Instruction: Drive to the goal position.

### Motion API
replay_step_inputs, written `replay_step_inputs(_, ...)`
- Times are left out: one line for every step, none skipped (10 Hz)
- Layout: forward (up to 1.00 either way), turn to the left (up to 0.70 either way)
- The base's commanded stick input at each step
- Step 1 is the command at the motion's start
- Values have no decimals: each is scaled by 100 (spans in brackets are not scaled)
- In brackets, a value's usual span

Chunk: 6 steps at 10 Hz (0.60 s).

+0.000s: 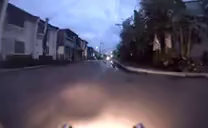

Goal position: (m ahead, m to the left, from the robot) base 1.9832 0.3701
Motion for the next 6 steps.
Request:
replay_step_inputs(50,0)
replay_step_inputs(50,0)
replay_step_inputs(50,0)
replay_step_inputs(50,0)
replay_step_inputs(50,0)
replay_step_inputs(50,0)
